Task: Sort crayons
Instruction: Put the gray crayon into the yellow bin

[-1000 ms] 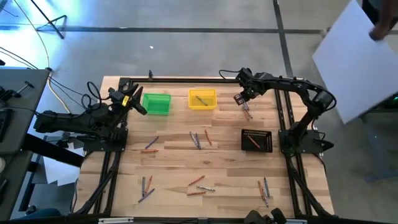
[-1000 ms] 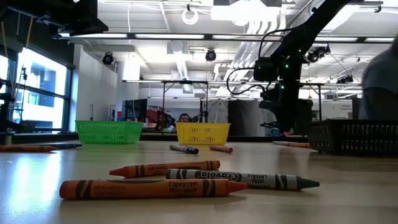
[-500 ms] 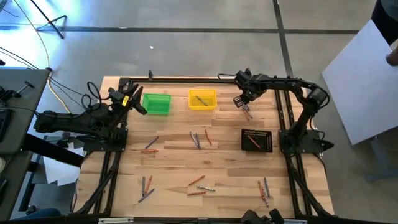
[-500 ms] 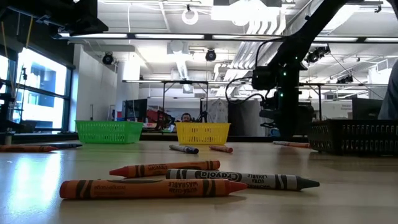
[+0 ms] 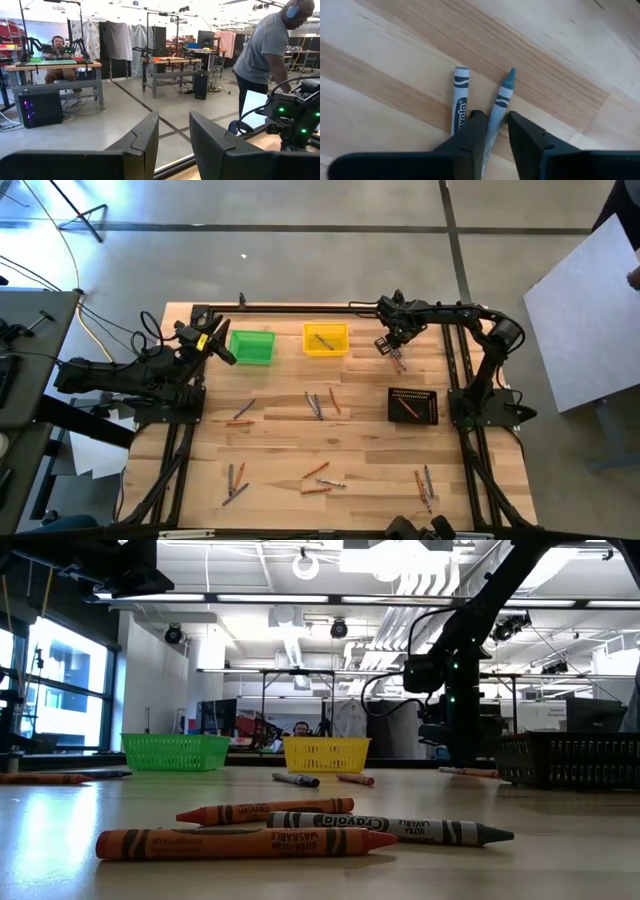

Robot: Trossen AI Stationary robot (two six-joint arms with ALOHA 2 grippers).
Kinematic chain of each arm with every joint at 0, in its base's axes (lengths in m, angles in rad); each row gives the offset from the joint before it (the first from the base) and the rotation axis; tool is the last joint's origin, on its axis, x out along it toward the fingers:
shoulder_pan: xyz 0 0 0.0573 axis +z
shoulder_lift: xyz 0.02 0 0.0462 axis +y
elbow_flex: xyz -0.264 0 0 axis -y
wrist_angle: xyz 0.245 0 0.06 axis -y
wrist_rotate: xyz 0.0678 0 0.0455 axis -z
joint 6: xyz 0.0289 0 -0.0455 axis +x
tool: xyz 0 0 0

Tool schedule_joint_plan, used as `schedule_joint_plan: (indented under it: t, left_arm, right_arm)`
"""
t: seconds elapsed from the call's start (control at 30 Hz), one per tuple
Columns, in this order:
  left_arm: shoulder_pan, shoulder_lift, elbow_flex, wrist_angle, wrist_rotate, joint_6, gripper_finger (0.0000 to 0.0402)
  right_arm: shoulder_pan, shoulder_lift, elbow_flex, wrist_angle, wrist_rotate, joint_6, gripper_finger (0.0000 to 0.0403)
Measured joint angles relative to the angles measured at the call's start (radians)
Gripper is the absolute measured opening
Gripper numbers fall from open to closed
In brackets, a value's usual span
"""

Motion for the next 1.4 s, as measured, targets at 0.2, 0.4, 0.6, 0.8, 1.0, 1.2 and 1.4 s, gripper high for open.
schedule_joint_plan:
  t: [0.2,0.4,0.6,0.8,1.0,1.2,1.4]
  left_arm:
    - [0.000,0.000,0.000,-0.006,0.000,0.000,0.0099]
    - [0.000,0.000,0.000,-0.007,0.000,0.000,0.0099]
    - [0.000,0.000,0.000,-0.006,0.000,0.000,0.0099]
    - [0.000,0.000,0.000,-0.006,0.000,0.000,0.0099]
    - [0.000,0.000,0.000,-0.006,0.000,0.000,0.0099]
    - [0.000,0.000,0.000,-0.006,0.000,-0.003,0.0099]
    - [0.000,0.000,0.000,-0.006,0.000,-0.003,0.0099]
  right_arm:
    - [-0.002,0.000,0.000,-0.002,-0.035,-0.031,0.0009]
    - [-0.006,0.000,0.000,-0.022,-0.036,-0.042,0.0006]
    - [-0.013,-0.023,-0.002,-0.041,-0.053,-0.057,0.0003]
    - [-0.014,-0.069,0.037,-0.067,-0.057,-0.061,0.0002]
    - [0.013,-0.083,0.111,-0.042,-0.100,-0.077,0.0001]
    - [0.087,-0.083,0.184,0.090,-0.205,-0.099,0.0001]
    - [0.184,-0.083,0.245,0.283,-0.226,-0.110,0.0001]
